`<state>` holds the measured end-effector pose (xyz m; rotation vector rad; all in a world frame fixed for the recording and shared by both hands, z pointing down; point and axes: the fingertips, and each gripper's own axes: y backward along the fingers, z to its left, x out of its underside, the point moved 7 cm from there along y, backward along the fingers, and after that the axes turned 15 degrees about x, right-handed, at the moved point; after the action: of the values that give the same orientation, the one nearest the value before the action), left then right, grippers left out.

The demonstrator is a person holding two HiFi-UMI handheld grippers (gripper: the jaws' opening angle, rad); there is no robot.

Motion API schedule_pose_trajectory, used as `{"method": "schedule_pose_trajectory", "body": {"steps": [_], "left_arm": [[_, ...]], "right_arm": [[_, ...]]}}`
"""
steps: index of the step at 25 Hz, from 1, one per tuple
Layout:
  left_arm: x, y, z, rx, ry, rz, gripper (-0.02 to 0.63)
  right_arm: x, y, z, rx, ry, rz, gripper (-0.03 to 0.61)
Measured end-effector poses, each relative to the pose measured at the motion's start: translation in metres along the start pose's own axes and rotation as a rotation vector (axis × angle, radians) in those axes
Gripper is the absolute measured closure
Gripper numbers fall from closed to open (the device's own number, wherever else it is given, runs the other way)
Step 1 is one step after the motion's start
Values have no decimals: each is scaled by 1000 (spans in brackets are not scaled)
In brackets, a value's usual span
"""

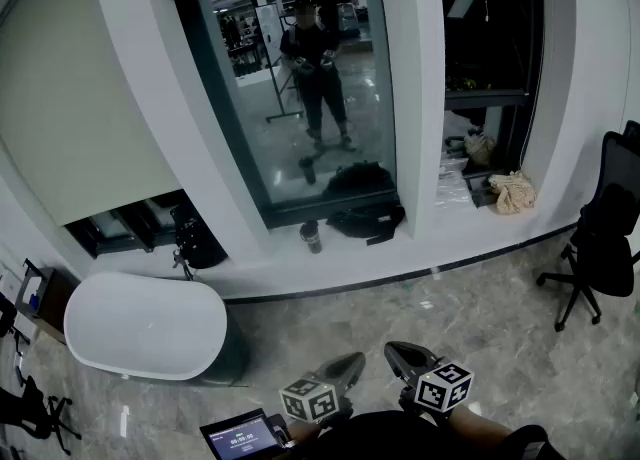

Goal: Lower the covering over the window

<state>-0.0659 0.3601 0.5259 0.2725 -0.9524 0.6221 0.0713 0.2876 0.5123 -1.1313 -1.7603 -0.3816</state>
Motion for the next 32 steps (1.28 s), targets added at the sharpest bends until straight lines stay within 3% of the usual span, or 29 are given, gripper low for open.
{"method": "schedule_pose_trajectory", "body": {"steps": [20,32], "left_arm": [[1,-4,-1,0,17,-2,614],[9,-58,-13,4,33,32,614]], "right_arm": [[-1,4,-7,17,-18,-2,571],[-19,27,-63,42,-105,-15,571]]}}
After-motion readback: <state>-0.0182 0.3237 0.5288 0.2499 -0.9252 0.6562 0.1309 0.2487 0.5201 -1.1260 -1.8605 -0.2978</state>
